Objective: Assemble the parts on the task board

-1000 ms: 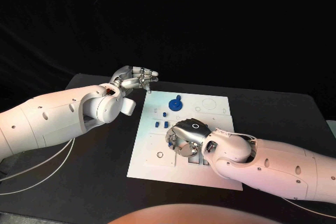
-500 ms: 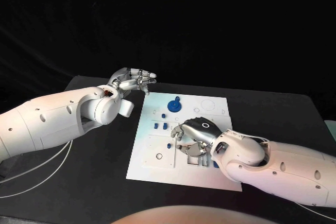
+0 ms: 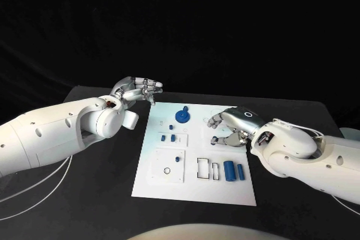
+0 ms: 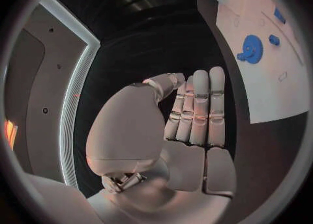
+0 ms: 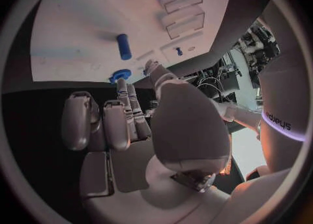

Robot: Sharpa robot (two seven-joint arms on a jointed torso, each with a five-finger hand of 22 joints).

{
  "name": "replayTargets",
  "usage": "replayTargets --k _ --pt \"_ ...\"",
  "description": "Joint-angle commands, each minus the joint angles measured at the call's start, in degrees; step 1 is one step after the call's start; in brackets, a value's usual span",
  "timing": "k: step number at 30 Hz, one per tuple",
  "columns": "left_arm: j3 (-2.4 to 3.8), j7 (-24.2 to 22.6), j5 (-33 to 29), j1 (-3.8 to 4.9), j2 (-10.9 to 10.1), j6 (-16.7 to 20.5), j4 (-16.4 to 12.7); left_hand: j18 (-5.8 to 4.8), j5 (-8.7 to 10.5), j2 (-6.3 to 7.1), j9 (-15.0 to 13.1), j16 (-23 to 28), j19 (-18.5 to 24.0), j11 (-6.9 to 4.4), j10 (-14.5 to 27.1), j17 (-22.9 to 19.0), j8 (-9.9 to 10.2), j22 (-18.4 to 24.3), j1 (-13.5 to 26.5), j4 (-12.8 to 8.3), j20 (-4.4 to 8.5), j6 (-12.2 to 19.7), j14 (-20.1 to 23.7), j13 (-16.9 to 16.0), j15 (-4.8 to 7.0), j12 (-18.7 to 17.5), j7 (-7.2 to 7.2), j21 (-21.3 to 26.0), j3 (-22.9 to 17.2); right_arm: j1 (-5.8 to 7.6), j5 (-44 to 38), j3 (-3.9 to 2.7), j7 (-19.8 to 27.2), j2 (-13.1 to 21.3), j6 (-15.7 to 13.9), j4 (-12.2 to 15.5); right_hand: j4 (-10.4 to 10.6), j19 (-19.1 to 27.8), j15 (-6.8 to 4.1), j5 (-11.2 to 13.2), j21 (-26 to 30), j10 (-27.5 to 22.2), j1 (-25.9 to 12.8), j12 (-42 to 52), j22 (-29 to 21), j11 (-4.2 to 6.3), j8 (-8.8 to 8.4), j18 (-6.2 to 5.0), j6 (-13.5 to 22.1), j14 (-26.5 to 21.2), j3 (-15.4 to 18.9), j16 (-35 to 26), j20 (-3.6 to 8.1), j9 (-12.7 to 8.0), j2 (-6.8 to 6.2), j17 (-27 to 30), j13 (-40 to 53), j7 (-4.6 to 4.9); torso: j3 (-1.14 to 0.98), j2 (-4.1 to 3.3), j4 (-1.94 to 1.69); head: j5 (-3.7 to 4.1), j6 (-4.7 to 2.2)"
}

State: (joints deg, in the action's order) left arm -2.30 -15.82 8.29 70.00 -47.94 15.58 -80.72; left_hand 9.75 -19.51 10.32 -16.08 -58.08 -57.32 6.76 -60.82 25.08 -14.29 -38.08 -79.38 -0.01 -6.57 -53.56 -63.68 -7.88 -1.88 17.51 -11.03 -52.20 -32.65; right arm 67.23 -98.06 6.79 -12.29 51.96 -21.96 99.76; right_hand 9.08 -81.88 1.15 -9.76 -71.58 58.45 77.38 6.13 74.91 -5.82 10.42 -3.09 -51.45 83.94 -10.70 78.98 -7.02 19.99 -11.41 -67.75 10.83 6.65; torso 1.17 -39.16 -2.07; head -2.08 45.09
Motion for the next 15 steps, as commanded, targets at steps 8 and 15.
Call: replayTargets --k 8,15 --pt "-0.05 0.1 -0.2 0.07 0.1 -1.6 -0.1 0.89 0.19 -0.12 0.1 -0.3 0.0 -0.01 0.4 -0.1 0.1 0.1 0.2 -0.1 -0.47 0.5 0.4 -0.1 -0.07 0.4 0.06 0.3 0.4 0.36 0.6 0.15 0.7 -0.4 8.1 -1.7 5.0 -0.6 -0.14 -0.2 -0.7 -0.5 6.3 3.2 6.1 0.12 -0.27 -0.79 -1.6 1.2 5.1 0.6 0.16 -0.1 1.79 -0.7 -1.1 -0.11 0.03 -0.10 -0.14 0.07 -0.18" --pt "-0.06 0.1 -0.2 0.07 0.0 -1.6 -0.1 0.89 0.19 -0.12 0.1 -0.3 0.0 -0.01 0.4 -0.1 0.1 0.1 0.2 -0.1 -0.47 0.5 0.4 -0.1 -0.07 0.4 0.06 0.3 0.4 0.32 0.5 0.32 0.8 -1.2 9.6 -2.5 6.0 -1.7 -0.86 -0.2 -2.6 2.0 7.7 4.9 7.2 0.95 0.45 -0.39 -4.0 1.7 3.8 1.0 0.78 0.0 2.30 -1.1 -1.2 0.62 0.08 -0.11 -0.14 0.09 -0.10"
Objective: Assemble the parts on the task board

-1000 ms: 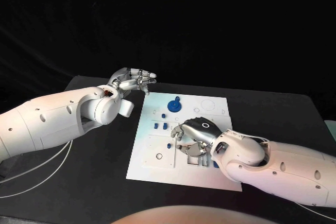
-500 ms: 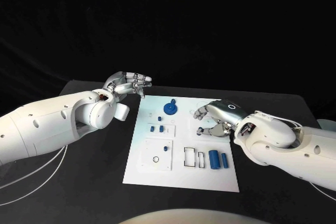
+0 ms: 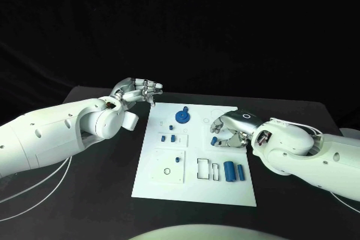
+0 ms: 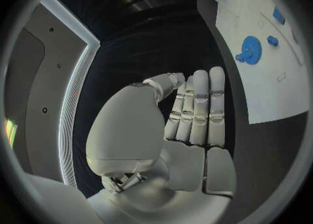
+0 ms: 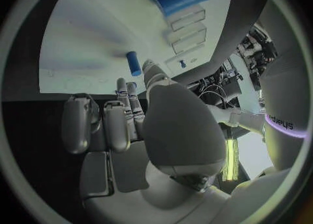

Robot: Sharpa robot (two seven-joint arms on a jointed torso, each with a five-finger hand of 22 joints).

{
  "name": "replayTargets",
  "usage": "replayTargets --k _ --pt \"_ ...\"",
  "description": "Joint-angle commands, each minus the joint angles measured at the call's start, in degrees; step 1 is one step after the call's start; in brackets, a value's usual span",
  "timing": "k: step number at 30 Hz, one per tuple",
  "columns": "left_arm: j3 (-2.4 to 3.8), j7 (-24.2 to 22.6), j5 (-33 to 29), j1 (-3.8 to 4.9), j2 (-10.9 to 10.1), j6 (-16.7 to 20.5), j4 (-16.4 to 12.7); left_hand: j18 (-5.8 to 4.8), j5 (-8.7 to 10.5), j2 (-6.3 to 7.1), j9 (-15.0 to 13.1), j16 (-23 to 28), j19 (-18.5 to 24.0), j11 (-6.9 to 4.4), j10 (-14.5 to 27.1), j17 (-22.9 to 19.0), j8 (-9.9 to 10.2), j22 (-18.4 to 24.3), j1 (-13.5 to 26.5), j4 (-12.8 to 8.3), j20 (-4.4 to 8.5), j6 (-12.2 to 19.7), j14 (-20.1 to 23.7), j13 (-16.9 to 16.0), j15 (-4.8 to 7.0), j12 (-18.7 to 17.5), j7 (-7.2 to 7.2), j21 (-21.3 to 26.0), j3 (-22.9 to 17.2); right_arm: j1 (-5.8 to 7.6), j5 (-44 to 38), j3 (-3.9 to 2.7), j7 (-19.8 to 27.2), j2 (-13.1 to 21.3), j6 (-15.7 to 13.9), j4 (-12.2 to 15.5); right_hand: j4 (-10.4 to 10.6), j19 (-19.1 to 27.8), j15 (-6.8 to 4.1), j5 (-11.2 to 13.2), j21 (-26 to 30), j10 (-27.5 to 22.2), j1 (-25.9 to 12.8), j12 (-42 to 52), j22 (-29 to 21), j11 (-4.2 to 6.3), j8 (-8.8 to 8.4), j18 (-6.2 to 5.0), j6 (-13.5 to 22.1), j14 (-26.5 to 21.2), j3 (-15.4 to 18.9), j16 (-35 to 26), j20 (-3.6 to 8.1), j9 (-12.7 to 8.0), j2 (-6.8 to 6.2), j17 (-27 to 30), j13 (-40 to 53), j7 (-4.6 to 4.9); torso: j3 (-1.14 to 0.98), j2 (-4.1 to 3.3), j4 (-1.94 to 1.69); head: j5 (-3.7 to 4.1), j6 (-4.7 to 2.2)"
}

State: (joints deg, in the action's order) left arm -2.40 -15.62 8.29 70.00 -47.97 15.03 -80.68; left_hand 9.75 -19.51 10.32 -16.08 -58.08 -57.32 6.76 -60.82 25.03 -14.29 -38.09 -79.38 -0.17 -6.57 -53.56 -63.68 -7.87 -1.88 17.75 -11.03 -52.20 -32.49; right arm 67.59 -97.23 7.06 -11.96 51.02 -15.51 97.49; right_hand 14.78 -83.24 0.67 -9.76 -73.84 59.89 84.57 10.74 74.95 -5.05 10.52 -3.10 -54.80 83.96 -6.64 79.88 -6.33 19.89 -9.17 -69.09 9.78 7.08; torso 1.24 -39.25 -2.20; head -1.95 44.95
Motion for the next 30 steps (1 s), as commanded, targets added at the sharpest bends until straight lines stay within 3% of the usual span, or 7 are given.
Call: replayTargets --k 1,11,17,18,22,26,30 --pt "0.03 -0.1 -0.2 0.07 0.0 -1.0 -0.1 0.89 0.19 -0.12 0.1 -0.3 0.0 -0.01 0.4 -0.1 0.1 0.1 0.2 0.1 -0.47 0.5 0.4 -0.1 -0.07 0.2 0.06 0.3 0.3 -0.07 -0.3 0.06 0.5 -0.3 3.1 -0.3 0.5 -0.5 -0.44 -0.2 -0.7 0.8 0.7 0.4 7.3 0.26 0.42 -0.30 -0.9 1.6 -0.5 0.0 0.17 0.1 0.13 0.4 -0.2 0.27 0.02 -0.04 -0.02 -0.02 0.03" --pt "0.03 0.0 -0.2 0.07 -0.1 -0.9 -0.2 0.89 0.18 -0.26 0.1 -0.3 -0.1 -0.03 0.3 -0.1 0.1 0.1 0.1 0.1 -0.46 0.4 0.5 -0.1 -0.06 0.3 0.07 0.4 0.3 -0.48 0.0 0.17 0.5 -1.5 2.4 -1.8 1.5 -1.9 -1.31 4.4 -3.6 5.8 3.6 0.8 9.0 1.05 1.03 0.34 -4.0 2.0 -8.1 0.2 0.92 -0.1 2.08 -0.1 -1.2 0.19 0.00 0.00 -0.01 -0.03 0.28" --pt "0.03 0.1 -0.2 0.08 -0.1 -0.8 -0.2 0.89 0.18 -0.32 0.1 -0.3 -0.1 -0.02 0.4 -0.1 0.1 0.2 0.1 0.1 -0.46 0.4 0.5 -0.1 -0.06 0.4 0.06 0.4 0.3 -0.65 0.4 0.18 0.6 -1.9 1.6 -2.3 1.5 -2.3 -1.48 4.2 -4.5 7.6 3.4 0.0 9.5 1.34 1.35 0.54 -5.0 2.0 -11.6 0.3 1.18 0.0 1.47 0.0 -1.7 0.07 -0.05 0.02 0.08 -0.07 0.37" --pt "0.03 0.1 -0.2 0.08 -0.1 -0.8 -0.2 0.89 0.18 -0.32 0.1 -0.3 -0.1 -0.02 0.4 -0.1 0.1 0.2 0.1 0.1 -0.46 0.4 0.5 -0.1 -0.06 0.4 0.06 0.4 0.3 -0.69 0.5 0.18 0.6 -2.0 1.5 -2.4 1.4 -2.3 -1.54 4.2 -4.6 8.1 3.0 -0.6 9.6 1.30 1.41 0.57 -5.2 2.1 -13.4 0.3 1.23 0.1 0.86 -0.1 -1.9 0.06 -0.05 0.02 0.08 -0.07 0.37" --pt "0.03 0.2 -0.2 0.08 -0.1 -0.8 -0.2 0.88 0.17 -0.40 0.1 -0.3 -0.1 -0.01 0.4 -0.1 0.0 0.2 0.1 0.2 -0.47 0.4 0.5 -0.1 -0.07 0.4 0.05 0.4 0.3 -0.97 0.5 0.19 0.6 -2.4 1.0 -2.8 1.2 -2.4 -1.48 4.3 -4.8 8.6 2.3 -1.2 9.8 1.38 1.45 0.60 -5.3 2.1 -15.1 0.3 1.27 0.2 0.04 -0.1 -2.2 0.15 -0.05 0.02 0.11 -0.02 0.44" --pt "0.03 0.3 -0.2 0.08 -0.1 -0.8 -0.2 0.88 0.17 -0.40 0.1 -0.3 -0.1 -0.01 0.4 -0.1 0.0 0.2 0.1 0.2 -0.47 0.4 0.5 -0.1 -0.07 0.4 0.05 0.4 0.3 -1.26 0.5 0.20 0.5 -2.7 0.7 -3.0 1.2 -2.4 -1.48 4.3 -4.8 8.6 2.3 -1.2 9.8 1.38 1.45 0.60 -5.3 2.1 -15.1 0.3 1.27 0.2 0.04 -0.1 -2.2 0.15 -0.04 0.04 0.07 -0.01 0.52" --pt "0.03 0.3 -0.2 0.08 -0.2 -0.7 -0.1 0.89 0.16 -0.48 0.1 -0.3 -0.1 -0.01 0.4 -0.1 0.0 0.2 0.1 0.2 -0.47 0.4 0.5 -0.1 -0.07 0.4 0.04 0.4 0.3 -1.42 0.6 0.20 0.3 -2.5 -0.8 -2.6 0.6 -2.5 -1.56 3.9 -5.1 9.6 1.7 -1.7 10.0 1.43 1.92 0.68 -5.9 2.1 -17.8 0.4 1.31 0.5 -0.48 0.0 -2.3 0.12 0.01 0.10 0.01 0.02 0.60"
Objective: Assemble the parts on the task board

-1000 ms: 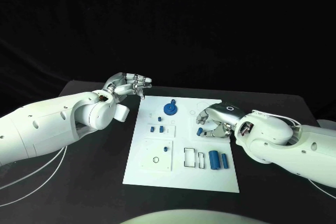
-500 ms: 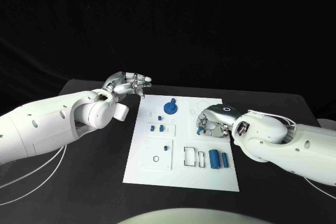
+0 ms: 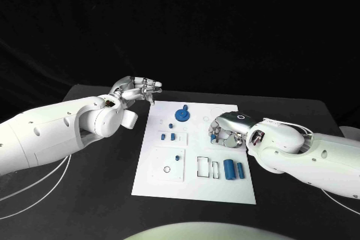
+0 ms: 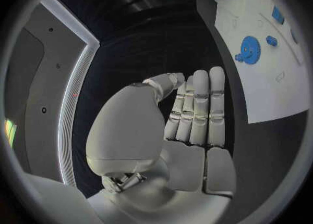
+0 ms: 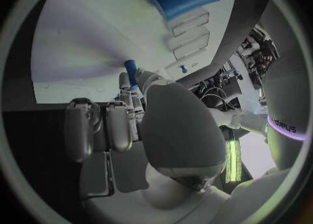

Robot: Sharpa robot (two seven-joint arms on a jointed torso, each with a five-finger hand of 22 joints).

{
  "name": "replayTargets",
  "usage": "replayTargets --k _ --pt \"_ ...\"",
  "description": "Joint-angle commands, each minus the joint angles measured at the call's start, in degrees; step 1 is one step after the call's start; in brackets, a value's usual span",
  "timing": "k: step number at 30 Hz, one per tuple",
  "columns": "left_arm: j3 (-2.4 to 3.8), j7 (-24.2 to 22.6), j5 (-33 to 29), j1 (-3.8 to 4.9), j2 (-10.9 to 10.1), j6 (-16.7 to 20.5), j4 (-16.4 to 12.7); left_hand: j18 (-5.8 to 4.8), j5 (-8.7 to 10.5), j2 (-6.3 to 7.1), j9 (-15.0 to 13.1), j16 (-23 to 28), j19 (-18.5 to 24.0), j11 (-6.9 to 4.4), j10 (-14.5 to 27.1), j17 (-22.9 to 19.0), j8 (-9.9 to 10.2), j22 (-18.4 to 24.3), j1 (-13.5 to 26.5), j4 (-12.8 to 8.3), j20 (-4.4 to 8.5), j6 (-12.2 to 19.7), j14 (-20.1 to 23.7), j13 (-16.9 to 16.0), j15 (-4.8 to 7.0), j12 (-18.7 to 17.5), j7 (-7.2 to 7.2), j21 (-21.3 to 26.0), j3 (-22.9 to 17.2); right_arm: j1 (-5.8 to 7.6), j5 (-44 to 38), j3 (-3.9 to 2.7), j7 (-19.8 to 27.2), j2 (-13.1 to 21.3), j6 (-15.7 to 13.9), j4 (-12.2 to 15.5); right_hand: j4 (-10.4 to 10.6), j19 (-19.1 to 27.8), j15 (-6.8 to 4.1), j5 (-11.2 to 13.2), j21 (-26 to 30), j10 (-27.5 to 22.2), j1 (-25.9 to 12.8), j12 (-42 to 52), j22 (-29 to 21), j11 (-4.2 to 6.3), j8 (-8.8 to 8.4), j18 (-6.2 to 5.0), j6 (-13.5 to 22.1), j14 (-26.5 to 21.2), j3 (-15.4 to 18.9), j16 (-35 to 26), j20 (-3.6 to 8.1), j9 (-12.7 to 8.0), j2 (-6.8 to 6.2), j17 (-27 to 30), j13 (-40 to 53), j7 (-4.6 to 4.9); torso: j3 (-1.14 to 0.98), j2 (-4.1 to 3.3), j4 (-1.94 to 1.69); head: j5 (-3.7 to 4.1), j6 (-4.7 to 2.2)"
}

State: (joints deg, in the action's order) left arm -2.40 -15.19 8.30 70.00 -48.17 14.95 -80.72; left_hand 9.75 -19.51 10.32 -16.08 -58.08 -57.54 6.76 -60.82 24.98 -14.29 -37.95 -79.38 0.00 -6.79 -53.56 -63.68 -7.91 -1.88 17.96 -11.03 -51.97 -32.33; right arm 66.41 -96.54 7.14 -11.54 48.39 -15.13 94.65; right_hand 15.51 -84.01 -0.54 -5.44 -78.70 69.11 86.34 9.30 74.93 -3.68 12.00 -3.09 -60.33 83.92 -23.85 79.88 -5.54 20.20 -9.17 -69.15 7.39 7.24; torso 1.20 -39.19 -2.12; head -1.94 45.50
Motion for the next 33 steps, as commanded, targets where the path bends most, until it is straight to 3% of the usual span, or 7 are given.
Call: replayTargets --k 1,5,10,15,20,26,33 --pt "0.04 -0.1 -0.2 0.07 0.0 -0.6 -0.1 0.89 0.16 -0.48 0.1 -0.3 0.1 -0.01 0.4 0.0 0.0 0.1 0.1 0.0 -0.25 0.4 0.5 -0.1 -0.07 0.2 0.05 0.2 0.2 -0.26 0.0 0.11 -0.2 0.3 -1.7 0.6 -0.2 -1.8 -0.37 -0.5 -0.3 0.4 -0.1 -0.3 10.1 0.08 0.48 0.69 -0.4 2.1 -0.7 0.4 0.54 0.3 -0.46 0.0 0.0 -0.04 0.04 0.03 -0.06 0.02 0.06" --pt "0.04 0.1 -0.2 0.07 0.0 -0.6 0.1 0.90 0.13 -0.65 0.1 -0.4 0.0 -0.02 0.5 -0.1 0.0 0.1 0.1 0.1 -0.24 0.5 0.4 -0.1 -0.06 0.3 0.04 0.2 0.1 -0.04 0.9 -0.11 -0.4 1.6 -3.3 2.4 -0.8 -2.0 -0.42 -0.2 -0.9 1.0 -0.2 -0.5 10.3 0.17 0.85 0.80 -0.8 2.1 -2.4 0.4 0.60 0.6 -0.25 0.0 0.0 -0.01 -0.04 0.01 -0.06 -0.09 0.02" --pt "0.04 0.3 -0.1 0.07 0.1 -0.6 0.4 0.91 0.12 -0.75 0.1 -0.6 -0.1 -0.04 0.5 0.0 0.0 0.1 0.0 0.0 -0.22 0.5 0.3 -0.1 -0.03 0.4 0.04 0.2 0.1 1.10 1.9 -0.55 -0.4 3.2 -4.7 5.3 -1.2 -2.1 -0.43 0.0 -1.0 1.4 -1.3 -0.9 10.5 0.19 1.13 0.84 -0.8 2.1 -3.8 0.4 0.62 0.9 -0.94 0.0 -0.1 -0.06 0.09 0.15 -0.11 -0.23 0.05" --pt "0.04 0.4 -0.1 0.07 0.3 -0.4 0.7 0.90 0.11 -0.70 0.1 -0.6 -0.1 0.00 0.6 0.0 0.0 0.1 0.0 0.0 -0.22 0.6 0.3 -0.1 -0.04 0.4 0.02 0.3 0.2 2.24 2.8 -0.95 -0.3 4.1 -6.0 8.6 -1.5 -2.1 -0.45 0.1 -1.2 1.7 -1.9 -1.2 10.6 0.23 1.30 0.87 -0.9 2.1 -4.5 0.4 0.64 1.1 -1.33 0.0 -0.1 -0.12 -0.03 0.03 0.04 -0.74 0.02" --pt "0.04 0.4 -0.1 0.07 0.4 -0.5 0.8 0.90 0.11 -0.71 0.1 -0.6 -0.1 0.00 0.6 0.0 0.1 0.2 0.0 0.0 -0.22 0.6 0.3 -0.1 -0.05 0.4 0.01 0.3 0.2 2.59 3.5 -1.07 0.1 3.3 -6.8 10.8 -1.7 -2.1 -0.46 0.1 -1.2 1.8 -2.2 -1.3 10.6 0.24 1.38 0.87 -0.9 2.2 -4.9 0.5 0.65 1.2 -1.49 0.0 -0.1 -0.13 0.09 0.04 0.02 -0.96 0.16" --pt "0.04 0.4 -0.1 0.06 0.7 -0.6 0.9 0.90 0.11 -0.71 0.1 -0.6 -0.1 0.00 0.6 0.0 0.1 0.2 0.0 0.0 -0.22 0.6 0.3 -0.1 -0.05 0.4 0.01 0.3 0.2 1.40 3.2 -0.87 1.1 -0.1 -7.4 11.7 -1.8 -2.1 -0.47 0.1 -1.1 1.9 -2.3 -1.4 10.6 0.26 1.43 0.87 -1.0 2.2 -5.1 0.5 0.66 1.3 -1.56 0.0 -0.1 -0.14 0.11 0.09 0.03 -1.70 0.39" --pt "0.03 0.4 -0.2 0.06 1.3 -0.8 1.0 0.90 0.11 -0.71 0.1 -0.6 -0.1 0.00 0.6 0.0 0.1 0.2 0.0 0.0 -0.22 0.6 0.3 -0.1 -0.05 0.4 0.01 0.3 0.2 -1.95 1.5 -0.31 2.2 -6.5 -6.9 10.1 -2.1 -1.9 -0.46 0.0 -0.6 1.9 -2.6 -1.6 10.4 0.23 1.46 0.74 -0.9 2.1 -5.6 0.4 0.66 1.4 -1.62 0.2 -0.2 -0.11 0.12 -0.02 -0.22 -2.33 0.40"
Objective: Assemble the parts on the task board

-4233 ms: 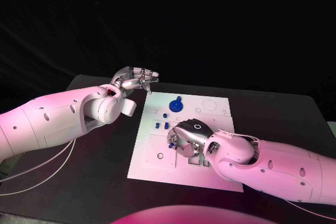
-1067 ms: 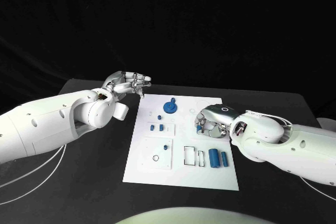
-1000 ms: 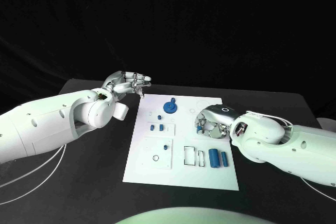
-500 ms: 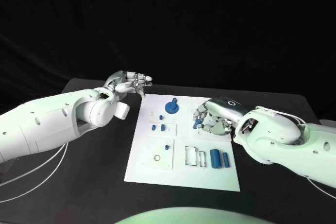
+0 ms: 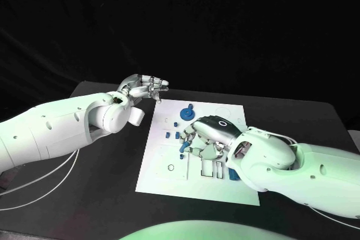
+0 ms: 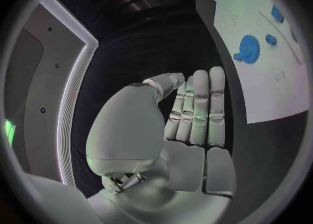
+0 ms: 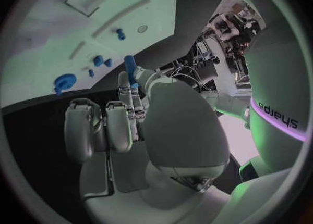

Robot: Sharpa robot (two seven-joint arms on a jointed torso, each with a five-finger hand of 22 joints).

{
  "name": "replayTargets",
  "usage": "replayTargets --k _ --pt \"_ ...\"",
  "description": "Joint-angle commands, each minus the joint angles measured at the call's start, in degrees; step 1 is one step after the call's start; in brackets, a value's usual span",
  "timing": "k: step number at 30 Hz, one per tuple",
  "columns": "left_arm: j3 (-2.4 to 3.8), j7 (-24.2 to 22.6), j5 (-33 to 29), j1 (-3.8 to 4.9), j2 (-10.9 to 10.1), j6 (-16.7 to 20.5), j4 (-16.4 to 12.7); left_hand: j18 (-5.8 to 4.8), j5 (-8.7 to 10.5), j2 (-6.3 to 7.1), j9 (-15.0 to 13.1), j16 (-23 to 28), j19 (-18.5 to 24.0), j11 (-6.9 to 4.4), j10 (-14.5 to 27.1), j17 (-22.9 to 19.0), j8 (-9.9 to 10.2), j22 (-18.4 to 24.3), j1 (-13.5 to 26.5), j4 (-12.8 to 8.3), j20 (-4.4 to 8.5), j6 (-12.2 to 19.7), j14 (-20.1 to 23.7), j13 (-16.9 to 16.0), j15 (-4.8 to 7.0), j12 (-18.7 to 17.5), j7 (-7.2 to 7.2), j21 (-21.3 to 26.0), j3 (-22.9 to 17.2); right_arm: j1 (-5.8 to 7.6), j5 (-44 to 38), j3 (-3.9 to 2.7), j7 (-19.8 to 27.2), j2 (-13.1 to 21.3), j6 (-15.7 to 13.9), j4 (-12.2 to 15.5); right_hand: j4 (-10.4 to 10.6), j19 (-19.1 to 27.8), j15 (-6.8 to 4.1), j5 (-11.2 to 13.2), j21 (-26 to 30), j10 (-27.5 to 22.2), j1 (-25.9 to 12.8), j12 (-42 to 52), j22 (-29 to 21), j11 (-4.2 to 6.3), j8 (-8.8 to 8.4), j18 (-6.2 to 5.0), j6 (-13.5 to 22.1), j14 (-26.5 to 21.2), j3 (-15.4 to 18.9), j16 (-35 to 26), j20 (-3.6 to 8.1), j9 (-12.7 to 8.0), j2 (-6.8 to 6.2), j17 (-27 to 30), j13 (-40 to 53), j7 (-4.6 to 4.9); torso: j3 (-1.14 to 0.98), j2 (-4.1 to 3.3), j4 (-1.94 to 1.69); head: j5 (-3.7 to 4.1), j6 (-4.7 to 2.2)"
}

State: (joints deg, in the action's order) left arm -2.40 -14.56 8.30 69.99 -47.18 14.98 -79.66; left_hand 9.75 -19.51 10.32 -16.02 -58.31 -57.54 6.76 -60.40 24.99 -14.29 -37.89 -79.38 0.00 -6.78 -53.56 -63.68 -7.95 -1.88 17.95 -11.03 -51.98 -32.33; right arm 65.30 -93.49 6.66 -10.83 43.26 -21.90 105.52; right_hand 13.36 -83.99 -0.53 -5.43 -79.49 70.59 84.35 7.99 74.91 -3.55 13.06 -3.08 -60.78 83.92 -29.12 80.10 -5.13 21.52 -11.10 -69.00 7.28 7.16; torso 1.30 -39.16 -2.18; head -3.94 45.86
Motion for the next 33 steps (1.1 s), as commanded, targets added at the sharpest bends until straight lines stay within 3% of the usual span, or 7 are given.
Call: replayTargets --k 1,6,12,24,33 --pt "0.04 -0.2 -0.2 0.07 0.4 -0.8 0.0 0.90 0.11 -0.70 0.1 -0.4 -0.2 0.00 0.2 0.0 0.1 0.1 0.0 0.0 -0.22 0.6 0.3 -0.1 -0.05 0.4 0.01 0.3 0.2 -1.04 -1.7 0.23 1.6 -1.8 -0.1 -1.0 0.0 -1.9 -0.47 0.0 0.2 0.4 -0.6 -0.3 10.4 0.10 0.40 0.73 -0.4 2.1 -0.3 0.2 0.25 0.1 0.31 0.1 -0.1 -0.02 0.05 -0.05 -0.19 -0.34 0.06" --pt "0.04 -0.3 -0.2 0.07 0.8 -1.2 0.1 0.89 0.08 -0.82 0.1 -0.4 -0.1 0.01 0.3 -0.1 0.0 0.2 -0.1 0.0 -0.22 0.6 0.5 -0.1 -0.06 0.5 0.00 0.4 0.1 -2.67 -2.5 0.81 2.1 -4.8 0.7 -3.3 -0.1 -1.9 -0.47 0.0 0.2 0.4 -0.6 -0.3 10.4 0.10 0.42 0.73 -0.4 2.1 -0.4 0.2 0.25 0.1 0.28 0.0 -0.1 -0.01 0.11 -0.02 0.04 -0.81 0.19" --pt "0.04 -0.3 -0.2 0.07 1.0 -1.5 0.0 0.87 0.01 -0.65 0.1 -0.5 -0.1 0.03 0.5 -0.1 0.0 0.4 0.5 0.5 -0.36 0.7 0.7 -0.1 -0.18 0.8 0.02 0.8 0.7 -4.04 -3.2 1.23 2.4 -6.4 1.4 -5.6 -0.2 -2.0 -0.47 -0.1 0.1 0.5 -0.7 -0.3 10.4 0.10 0.45 0.75 -0.4 2.1 -0.6 0.2 0.25 0.1 0.27 -0.1 -0.1 0.00 -0.02 -0.07 0.04 -1.18 0.49" --pt "0.04 -0.3 -0.2 0.07 1.1 -1.6 0.0 0.87 0.01 -0.65 0.1 -0.5 -0.1 0.03 0.5 -0.1 0.0 0.4 0.5 0.5 -0.36 0.7 0.7 -0.1 -0.18 0.8 0.02 0.8 0.7 -5.01 -4.0 1.55 2.5 -7.6 2.3 -7.5 -0.4 -2.0 -0.46 -0.2 0.1 0.6 -1.0 -0.4 10.5 0.07 0.50 0.77 -0.4 2.2 -0.8 0.3 0.25 0.2 0.18 -0.1 -0.1 0.03 -0.16 -0.10 0.09 -1.54 0.94" --pt "0.04 -0.2 -0.2 0.07 1.0 -1.6 0.0 0.87 0.01 -0.65 0.1 -0.5 -0.1 0.03 0.5 -0.1 0.0 0.4 0.5 0.5 -0.36 0.7 0.7 -0.1 -0.18 0.8 0.02 0.8 0.7 -5.55 -4.4 1.59 2.5 -8.3 2.3 -8.1 -0.4 -2.0 -0.45 -0.2 0.0 0.6 -1.1 -0.5 10.5 0.07 0.53 0.78 -0.3 2.2 -0.9 0.3 0.24 0.3 0.15 -0.2 -0.1 0.03 -0.10 -0.10 0.07 -1.56 1.03"
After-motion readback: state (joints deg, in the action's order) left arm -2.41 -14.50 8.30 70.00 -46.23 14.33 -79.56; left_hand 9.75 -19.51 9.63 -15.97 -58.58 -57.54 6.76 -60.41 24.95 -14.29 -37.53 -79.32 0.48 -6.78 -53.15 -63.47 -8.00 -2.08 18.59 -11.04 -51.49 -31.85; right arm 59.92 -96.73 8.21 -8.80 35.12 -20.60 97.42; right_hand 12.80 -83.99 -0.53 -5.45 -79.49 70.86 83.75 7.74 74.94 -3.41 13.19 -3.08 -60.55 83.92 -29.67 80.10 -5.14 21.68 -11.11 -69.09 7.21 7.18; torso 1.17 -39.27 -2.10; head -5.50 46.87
